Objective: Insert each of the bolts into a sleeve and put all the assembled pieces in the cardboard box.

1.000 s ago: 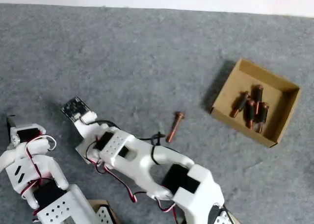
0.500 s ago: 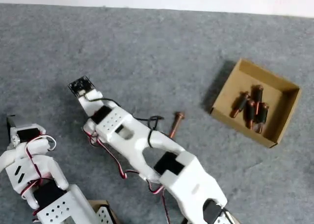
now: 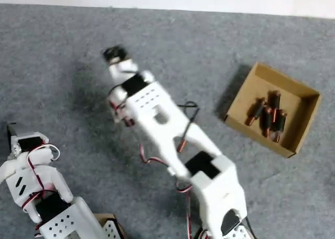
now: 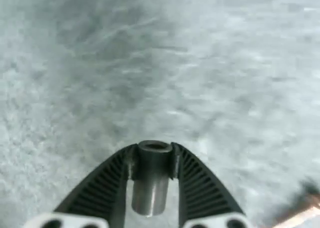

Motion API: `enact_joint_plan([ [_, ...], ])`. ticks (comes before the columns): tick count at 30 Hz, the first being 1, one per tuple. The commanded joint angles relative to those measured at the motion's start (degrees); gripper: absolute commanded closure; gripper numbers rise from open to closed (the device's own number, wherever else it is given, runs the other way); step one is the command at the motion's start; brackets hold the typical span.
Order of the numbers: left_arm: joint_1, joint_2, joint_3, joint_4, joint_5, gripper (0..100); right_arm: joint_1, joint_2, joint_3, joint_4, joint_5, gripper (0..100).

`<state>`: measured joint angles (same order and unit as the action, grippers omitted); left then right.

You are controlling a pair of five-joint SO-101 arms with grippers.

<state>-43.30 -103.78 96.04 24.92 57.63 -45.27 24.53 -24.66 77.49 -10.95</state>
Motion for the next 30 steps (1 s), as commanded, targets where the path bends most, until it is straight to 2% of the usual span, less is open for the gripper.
enact_joint_plan([
  [1,-0.4,-0.7,1.1,-1.0,-0.1,99,4.4,-8.0,-3.1,3.0,-0.3,99.3],
  [11,-0.3,-0.7,1.1,-0.9,-0.1,99,13.8,-18.0,-0.3,3.8,-0.3,99.3],
  [19,5.9,-0.7,1.1,0.8,-0.4,99,20.2,-27.9,6.6,3.7,-0.2,99.4],
  [23,8.0,-0.7,1.1,1.7,-4.7,99,24.3,-35.4,14.4,0.2,3.3,99.4],
  [30,8.1,-0.7,1.1,1.9,-4.9,99,32.0,-53.7,39.7,-13.0,4.5,99.4],
])
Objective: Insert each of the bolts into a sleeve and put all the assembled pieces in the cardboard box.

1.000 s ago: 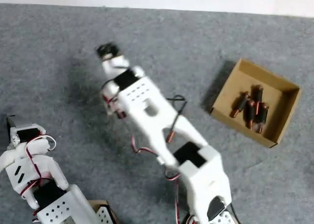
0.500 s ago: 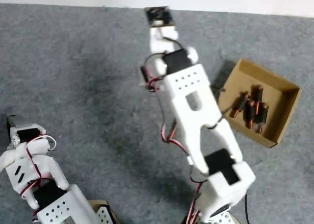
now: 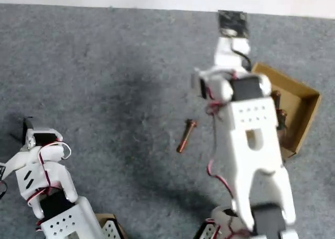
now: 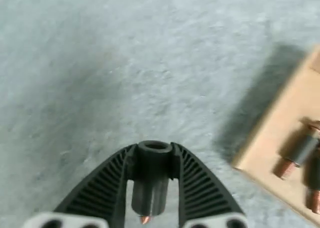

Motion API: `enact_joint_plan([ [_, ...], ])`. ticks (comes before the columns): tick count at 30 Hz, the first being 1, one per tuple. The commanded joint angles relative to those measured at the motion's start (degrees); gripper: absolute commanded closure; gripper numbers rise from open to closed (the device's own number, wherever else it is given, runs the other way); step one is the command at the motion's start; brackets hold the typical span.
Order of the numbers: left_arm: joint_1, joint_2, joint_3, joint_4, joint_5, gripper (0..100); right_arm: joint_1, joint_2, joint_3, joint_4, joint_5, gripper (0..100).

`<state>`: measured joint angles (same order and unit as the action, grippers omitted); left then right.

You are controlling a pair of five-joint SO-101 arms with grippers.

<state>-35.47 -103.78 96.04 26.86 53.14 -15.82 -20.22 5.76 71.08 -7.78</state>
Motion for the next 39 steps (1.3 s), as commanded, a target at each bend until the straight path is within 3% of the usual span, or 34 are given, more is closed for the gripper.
enact_joint_plan([
  [1,0.4,-0.7,1.1,0.0,-0.4,99,3.1,-11.6,14.0,-9.0,2.4,99.4],
  [7,1.1,-0.8,-1.6,5.2,-0.7,99,3.4,-30.2,42.8,-21.5,3.0,99.4],
  [10,1.9,-0.8,-11.3,18.6,-3.0,99,3.5,-40.7,55.3,-26.9,3.1,99.4],
  [13,8.9,-0.8,-21.9,31.9,-11.4,99,3.5,-50.9,64.7,-30.1,3.3,99.4],
  [15,17.5,-0.7,-26.3,35.3,-17.1,99,3.5,-57.5,69.1,-30.0,3.3,99.4],
  [20,43.0,1.4,-32.8,33.8,-26.6,99,3.6,-70.5,75.2,-28.4,3.4,99.4],
  [26,60.4,22.8,-36.0,28.5,-30.3,97,8.9,-82.3,76.2,-17.7,3.4,99.4],
  [33,70.5,67.2,-48.3,16.4,-30.9,77,11.5,-84.7,80.7,-21.6,3.4,99.4],
  [39,72.7,93.9,-62.3,16.0,-30.8,74,16.0,-85.1,88.4,-33.5,3.3,99.4],
])
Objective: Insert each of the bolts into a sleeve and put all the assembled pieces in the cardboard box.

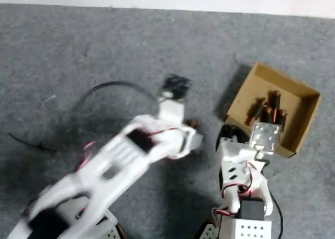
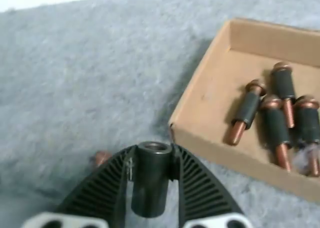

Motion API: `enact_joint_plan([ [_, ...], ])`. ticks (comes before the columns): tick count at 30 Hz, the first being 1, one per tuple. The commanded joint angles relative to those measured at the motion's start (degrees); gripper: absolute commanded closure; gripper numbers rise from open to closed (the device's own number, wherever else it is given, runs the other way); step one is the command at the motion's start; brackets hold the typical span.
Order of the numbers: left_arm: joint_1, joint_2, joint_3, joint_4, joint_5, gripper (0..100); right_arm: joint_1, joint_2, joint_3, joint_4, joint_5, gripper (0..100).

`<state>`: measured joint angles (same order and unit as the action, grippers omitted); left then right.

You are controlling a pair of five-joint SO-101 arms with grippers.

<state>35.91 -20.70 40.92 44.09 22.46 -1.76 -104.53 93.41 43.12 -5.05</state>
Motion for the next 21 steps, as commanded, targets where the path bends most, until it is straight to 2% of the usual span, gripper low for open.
enact_joint_plan([
  [1,1.3,13.6,-8.3,-1.2,-0.1,73,1.9,-0.7,1.5,-5.8,0.4,99.4],
  [9,0.7,28.4,-17.3,-1.3,-0.5,69,1.9,-0.7,2.0,-5.9,0.6,99.4],
  [14,-2.4,36.9,-21.3,-1.2,-3.7,68,1.9,-0.7,2.0,-5.9,0.6,99.4],
  [21,-3.5,39.2,-21.8,-1.1,-3.4,68,1.9,-0.7,2.1,-5.9,0.7,99.4],
])
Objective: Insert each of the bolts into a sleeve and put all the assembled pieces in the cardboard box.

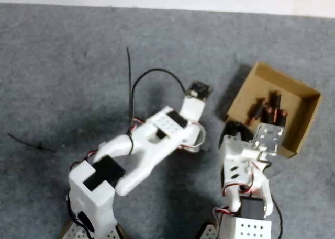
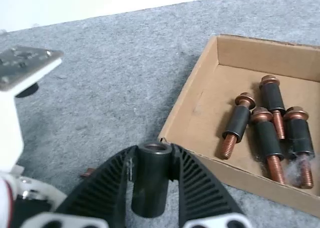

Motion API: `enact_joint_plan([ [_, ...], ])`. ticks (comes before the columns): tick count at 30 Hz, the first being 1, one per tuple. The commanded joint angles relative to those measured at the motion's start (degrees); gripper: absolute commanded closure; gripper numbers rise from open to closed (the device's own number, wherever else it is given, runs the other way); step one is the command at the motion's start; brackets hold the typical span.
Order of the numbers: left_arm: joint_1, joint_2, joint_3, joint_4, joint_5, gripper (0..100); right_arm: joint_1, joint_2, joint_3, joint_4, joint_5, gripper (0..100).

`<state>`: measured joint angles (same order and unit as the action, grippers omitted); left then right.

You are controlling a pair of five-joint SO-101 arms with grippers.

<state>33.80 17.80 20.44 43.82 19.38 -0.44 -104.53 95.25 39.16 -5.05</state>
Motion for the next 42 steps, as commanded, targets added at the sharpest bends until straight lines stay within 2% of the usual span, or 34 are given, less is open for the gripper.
enact_joint_plan([
  [1,-1.4,0.7,-1.3,-0.9,-0.4,69,0.6,-0.7,0.2,-2.0,0.7,99.4],
  [4,-2.0,0.7,-1.6,1.0,-0.4,72,0.7,-0.7,0.2,-2.0,0.7,99.4],
  [10,-5.5,0.7,-2.0,1.1,-0.7,100,0.7,-0.7,0.3,-2.0,0.7,99.4],
  [12,-6.2,0.6,-2.0,1.1,-0.6,96,0.7,-0.7,0.3,-2.0,0.7,99.4],
  [17,-7.9,-2.6,-2.3,1.3,-0.3,99,0.6,-0.7,0.4,-2.0,0.7,99.4],
  [20,-8.8,-10.8,1.5,1.1,2.5,100,0.4,-0.7,0.4,-2.1,0.7,99.4],
  [23,-10.4,-22.4,8.2,0.0,5.5,100,-3.5,-0.7,0.4,-2.1,0.7,99.4],
  [26,-12.4,-35.1,17.9,-6.2,7.1,100,-9.5,-0.7,0.4,-2.8,1.0,99.4],
  [33,-14.5,-66.9,45.0,-27.6,7.3,100,-21.2,-0.6,7.6,-10.9,12.2,99.4],
  [38,-14.1,-87.7,61.4,-41.1,7.5,100,-25.9,-0.6,9.0,-11.0,12.7,99.4],
  [42,-14.0,-101.1,69.8,-47.3,7.5,100,-28.5,-0.6,9.0,-10.9,12.7,99.4],
])
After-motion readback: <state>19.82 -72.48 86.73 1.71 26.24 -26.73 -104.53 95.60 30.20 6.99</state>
